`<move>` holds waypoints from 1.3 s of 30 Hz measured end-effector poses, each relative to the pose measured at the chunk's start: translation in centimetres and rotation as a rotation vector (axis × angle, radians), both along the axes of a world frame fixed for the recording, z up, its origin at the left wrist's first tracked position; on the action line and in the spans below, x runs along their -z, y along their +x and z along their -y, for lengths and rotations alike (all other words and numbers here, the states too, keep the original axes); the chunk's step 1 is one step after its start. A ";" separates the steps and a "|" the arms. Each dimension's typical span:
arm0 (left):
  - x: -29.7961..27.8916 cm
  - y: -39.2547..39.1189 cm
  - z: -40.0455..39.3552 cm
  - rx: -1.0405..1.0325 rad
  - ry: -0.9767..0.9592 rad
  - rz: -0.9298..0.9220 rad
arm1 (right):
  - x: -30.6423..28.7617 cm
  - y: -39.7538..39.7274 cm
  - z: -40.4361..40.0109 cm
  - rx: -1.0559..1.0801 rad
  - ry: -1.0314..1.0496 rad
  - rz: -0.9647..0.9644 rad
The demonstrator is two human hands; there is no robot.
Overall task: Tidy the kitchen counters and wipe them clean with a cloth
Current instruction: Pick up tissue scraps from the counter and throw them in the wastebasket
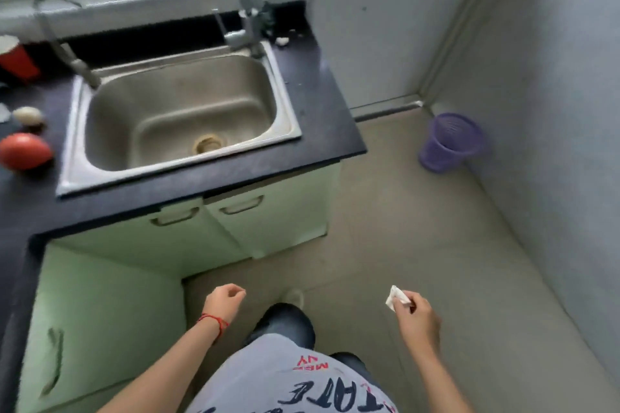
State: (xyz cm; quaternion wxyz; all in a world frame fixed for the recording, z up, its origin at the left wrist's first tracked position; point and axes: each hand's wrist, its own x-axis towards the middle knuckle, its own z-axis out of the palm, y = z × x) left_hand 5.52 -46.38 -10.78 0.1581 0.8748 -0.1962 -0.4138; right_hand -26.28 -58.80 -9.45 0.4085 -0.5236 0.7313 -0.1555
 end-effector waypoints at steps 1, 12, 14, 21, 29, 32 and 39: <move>0.4 0.3 1.4 -0.004 0.027 -0.027 | 0.1 -0.6 0.4 0.039 0.001 0.005; 1.4 -3.7 24.3 0.363 0.128 -0.180 | 0.2 -4.9 9.1 0.434 0.133 0.012; 1.0 -6.2 28.9 0.490 0.112 -0.213 | 0.1 -5.5 10.9 0.490 0.130 0.019; 0.0 -13.7 42.5 0.697 0.059 -0.221 | 0.0 -8.7 17.0 0.591 0.135 0.021; 1.8 -16.4 52.0 0.660 0.083 -0.144 | 2.4 -15.8 29.0 0.568 0.164 0.027; 2.4 -16.2 53.8 0.560 0.102 -0.099 | 2.0 -17.7 35.1 0.487 0.166 0.031; 2.3 -16.8 58.5 0.370 0.130 -0.089 | 1.0 -19.2 49.5 0.271 0.123 0.032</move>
